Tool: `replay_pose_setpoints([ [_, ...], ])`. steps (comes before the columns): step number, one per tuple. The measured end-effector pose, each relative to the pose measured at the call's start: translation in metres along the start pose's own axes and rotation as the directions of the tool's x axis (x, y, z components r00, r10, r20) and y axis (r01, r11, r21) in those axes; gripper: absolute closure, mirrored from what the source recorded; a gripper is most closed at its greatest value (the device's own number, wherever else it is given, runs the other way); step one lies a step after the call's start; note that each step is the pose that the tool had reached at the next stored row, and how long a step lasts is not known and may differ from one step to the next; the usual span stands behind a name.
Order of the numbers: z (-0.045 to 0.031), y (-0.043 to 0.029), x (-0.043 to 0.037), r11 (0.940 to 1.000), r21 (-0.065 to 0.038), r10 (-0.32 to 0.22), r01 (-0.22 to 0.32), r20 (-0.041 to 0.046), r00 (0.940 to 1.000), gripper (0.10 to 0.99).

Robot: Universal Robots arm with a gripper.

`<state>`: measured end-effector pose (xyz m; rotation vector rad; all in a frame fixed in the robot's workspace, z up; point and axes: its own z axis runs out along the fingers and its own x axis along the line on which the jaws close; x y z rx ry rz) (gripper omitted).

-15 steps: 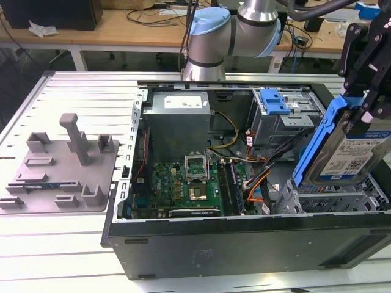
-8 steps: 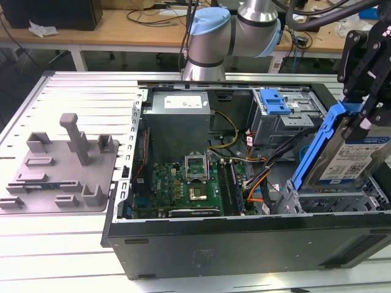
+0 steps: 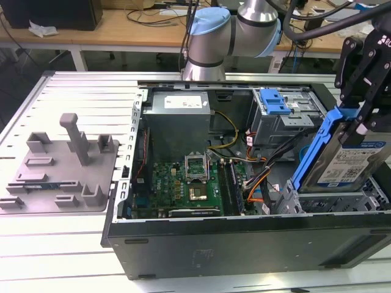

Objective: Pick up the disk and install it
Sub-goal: 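Insert the disk into the insertion slot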

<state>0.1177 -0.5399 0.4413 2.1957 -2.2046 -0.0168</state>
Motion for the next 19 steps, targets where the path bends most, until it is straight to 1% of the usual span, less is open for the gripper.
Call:
replay_pose_setpoints([
  [8,0.0094,-0.0003,0.0011,1.0,0.0,0.0,0.0,0.0001,1.0,0.722],
  [10,0.0134,-0.0004,0.0014,1.0,0.0,0.0,0.0,0.0,1.0,0.722],
  [19,0.0247,-0.0007,0.0035,1.0,0.0,0.001,-0.001,0.0001,1.0,0.722],
])
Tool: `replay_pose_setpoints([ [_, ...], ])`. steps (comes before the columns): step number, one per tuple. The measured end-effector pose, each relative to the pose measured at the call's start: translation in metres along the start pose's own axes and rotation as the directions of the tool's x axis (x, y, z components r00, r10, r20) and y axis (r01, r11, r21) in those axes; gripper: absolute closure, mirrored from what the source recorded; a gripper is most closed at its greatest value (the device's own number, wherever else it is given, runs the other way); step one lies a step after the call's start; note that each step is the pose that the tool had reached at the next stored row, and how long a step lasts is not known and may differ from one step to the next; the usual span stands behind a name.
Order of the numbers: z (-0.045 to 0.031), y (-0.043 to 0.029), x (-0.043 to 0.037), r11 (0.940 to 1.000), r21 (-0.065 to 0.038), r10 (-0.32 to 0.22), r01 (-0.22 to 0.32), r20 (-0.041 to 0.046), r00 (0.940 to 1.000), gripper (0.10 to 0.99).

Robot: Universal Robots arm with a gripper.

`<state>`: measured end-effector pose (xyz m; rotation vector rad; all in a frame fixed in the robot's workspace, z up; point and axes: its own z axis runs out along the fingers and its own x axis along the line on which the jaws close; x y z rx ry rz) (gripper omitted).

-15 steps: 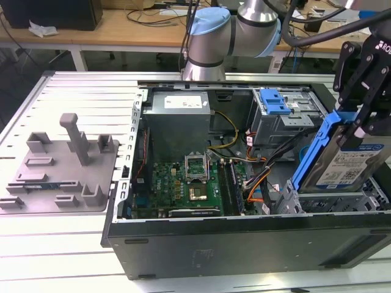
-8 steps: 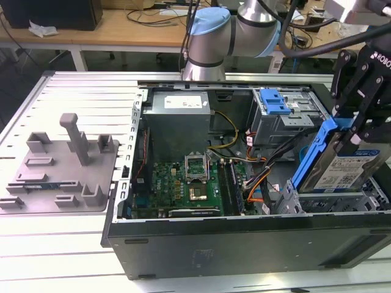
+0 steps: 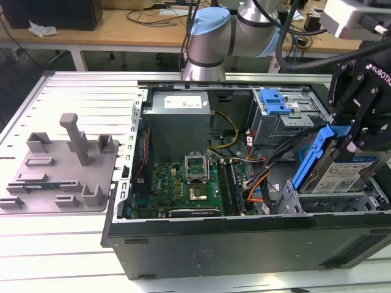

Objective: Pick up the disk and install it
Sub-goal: 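Insert the disk into the insertion slot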

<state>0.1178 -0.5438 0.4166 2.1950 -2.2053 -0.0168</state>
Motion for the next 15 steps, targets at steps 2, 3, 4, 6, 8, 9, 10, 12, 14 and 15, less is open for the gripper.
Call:
replay_pose_setpoints([
  [2,0.0045,-0.0001,0.0011,1.0,0.0,0.0,0.0,0.0,1.0,0.722],
  [3,0.0057,-0.0001,0.0013,1.0,0.0,0.0,0.0,0.0001,1.0,0.722],
  [4,0.0068,-0.0002,0.0015,1.0,0.0,0.0,0.0,0.0,1.0,0.722],
  [6,0.0092,-0.0002,0.0017,1.0,0.0,0.0,0.0,-0.0001,1.0,0.722],
  [8,0.0116,-0.0003,0.0021,1.0,0.0,0.0,0.0,-0.0001,1.0,0.651],
  [9,0.0122,-0.0003,0.0022,1.0,0.0,0.0,0.0,-0.0002,1.0,0.651],
  [10,0.0129,-0.0004,0.0023,1.0,0.0,0.0,0.0,-0.0001,1.0,0.651],
  [12,0.0131,-0.0004,0.0023,1.0,0.0,0.0,0.0,-0.0002,1.0,0.584],
  [14,0.0132,-0.0004,0.0023,1.0,0.0,0.0,0.0,0.0,1.0,0.584],
  [15,0.0132,-0.0004,0.0023,1.0,0.0,0.0,0.0,0.0,1.0,0.584],
])
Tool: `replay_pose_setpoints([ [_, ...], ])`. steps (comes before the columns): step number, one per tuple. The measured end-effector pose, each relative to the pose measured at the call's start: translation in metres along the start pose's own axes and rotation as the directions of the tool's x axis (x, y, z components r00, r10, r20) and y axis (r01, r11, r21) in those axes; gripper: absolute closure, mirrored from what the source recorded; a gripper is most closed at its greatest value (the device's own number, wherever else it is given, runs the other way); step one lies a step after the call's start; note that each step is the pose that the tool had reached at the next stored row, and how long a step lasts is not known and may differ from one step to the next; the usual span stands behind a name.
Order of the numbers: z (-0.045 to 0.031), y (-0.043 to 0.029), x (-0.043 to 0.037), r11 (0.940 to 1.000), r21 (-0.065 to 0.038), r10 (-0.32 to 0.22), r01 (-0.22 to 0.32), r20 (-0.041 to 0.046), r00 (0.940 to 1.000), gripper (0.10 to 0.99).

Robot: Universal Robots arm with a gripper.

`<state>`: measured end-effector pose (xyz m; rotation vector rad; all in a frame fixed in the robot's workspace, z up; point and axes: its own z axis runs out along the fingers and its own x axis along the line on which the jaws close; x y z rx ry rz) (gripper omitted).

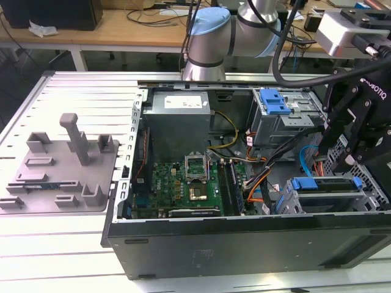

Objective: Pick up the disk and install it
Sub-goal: 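Insert the disk into the insertion slot, then insert the first disk wire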

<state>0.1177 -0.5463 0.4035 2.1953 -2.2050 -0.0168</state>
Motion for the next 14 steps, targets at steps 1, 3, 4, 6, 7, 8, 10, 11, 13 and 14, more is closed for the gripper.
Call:
replay_pose_setpoints([
  [1,0.0,0.0,0.0,1.0,0.0,0.0,0.0,-0.0001,1.0,0.584],
  [3,0.0,0.0,0.0,1.0,0.0,-0.001,0.001,-0.0001,1.0,0.584],
  [4,0.0,0.0,0.0,1.0,0.0,-0.001,0.001,-0.0001,1.0,0.584],
  [6,0.0,0.0,0.0,1.0,0.0,-0.001,0.001,-0.0001,1.0,0.584],
  [7,0.0,0.0,0.0,1.0,0.0,-0.002,0.002,-0.0001,1.0,0.584],
  [8,0.0,0.0,0.0,1.0,0.0,-0.002,0.002,-0.0001,1.0,0.584],
  [10,0.0,0.0,0.0,1.0,0.0,-0.002,0.002,-0.0001,1.0,0.584],
  [11,0.0,0.0,0.0,1.0,0.0,-0.002,0.002,-0.0001,1.0,0.584],
  [13,0.0,0.0,0.0,1.0,0.0,-0.002,0.002,-0.0001,1.0,0.584],
  [14,0.0001,0.0,-0.0003,1.0,0.0,-0.002,0.002,-0.0001,1.0,0.584],
])
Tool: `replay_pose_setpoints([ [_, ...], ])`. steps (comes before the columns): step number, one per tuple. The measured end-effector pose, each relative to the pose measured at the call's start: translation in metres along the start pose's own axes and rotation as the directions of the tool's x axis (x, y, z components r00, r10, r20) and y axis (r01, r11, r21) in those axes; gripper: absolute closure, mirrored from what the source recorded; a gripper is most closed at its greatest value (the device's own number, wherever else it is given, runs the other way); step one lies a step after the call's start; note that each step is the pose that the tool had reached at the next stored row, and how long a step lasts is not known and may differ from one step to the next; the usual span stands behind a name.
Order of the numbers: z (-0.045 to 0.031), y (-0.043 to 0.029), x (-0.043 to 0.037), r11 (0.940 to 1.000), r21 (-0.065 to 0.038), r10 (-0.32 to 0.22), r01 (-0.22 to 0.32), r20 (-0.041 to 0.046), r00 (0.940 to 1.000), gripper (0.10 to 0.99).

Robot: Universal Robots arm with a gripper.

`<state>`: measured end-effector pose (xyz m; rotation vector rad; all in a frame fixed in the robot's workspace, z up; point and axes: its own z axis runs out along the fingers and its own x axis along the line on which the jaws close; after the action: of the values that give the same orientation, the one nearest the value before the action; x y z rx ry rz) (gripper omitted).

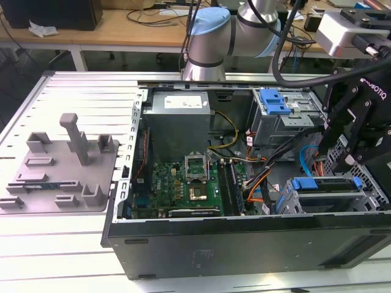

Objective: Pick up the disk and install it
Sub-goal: 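Insert the first disk wire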

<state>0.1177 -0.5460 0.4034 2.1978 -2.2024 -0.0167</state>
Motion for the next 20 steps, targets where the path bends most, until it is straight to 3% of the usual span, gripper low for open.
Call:
replay_pose_setpoints([
  [2,-0.0001,-0.0001,-0.0058,1.0,0.0,0.0,0.0,-0.0136,0.9999,0.584],
  [4,-0.0003,0.0,-0.0154,1.0,0.0,0.001,-0.001,-0.0406,0.9992,0.584],
  [5,-0.0004,0.0,-0.0199,1.0,0.0,0.001,-0.001,-0.048,0.9988,0.584],
  [12,-0.0009,0.0001,-0.0601,1.0,0.0,0.002,-0.002,-0.078,0.9969,0.584],
  [13,-0.0008,0.0001,-0.0687,1.0,0.0,0.002,-0.002,-0.085,0.9964,0.584],
  [14,-0.0007,0.0002,-0.0826,1.0,0.0,0.003,-0.003,-0.0976,0.9952,0.671],
  [15,0.0003,0.0,-0.0936,1.0,0.002,0.002,-0.002,-0.1064,0.9943,0.671],
  [17,0.0013,-0.0031,-0.1021,0.9999,0.012,0.002,0.0,-0.1132,0.9936,0.671],
  [20,0.0023,-0.0131,-0.1026,0.9999,0.014,-0.006,0.008,-0.1155,0.9933,0.671],
])
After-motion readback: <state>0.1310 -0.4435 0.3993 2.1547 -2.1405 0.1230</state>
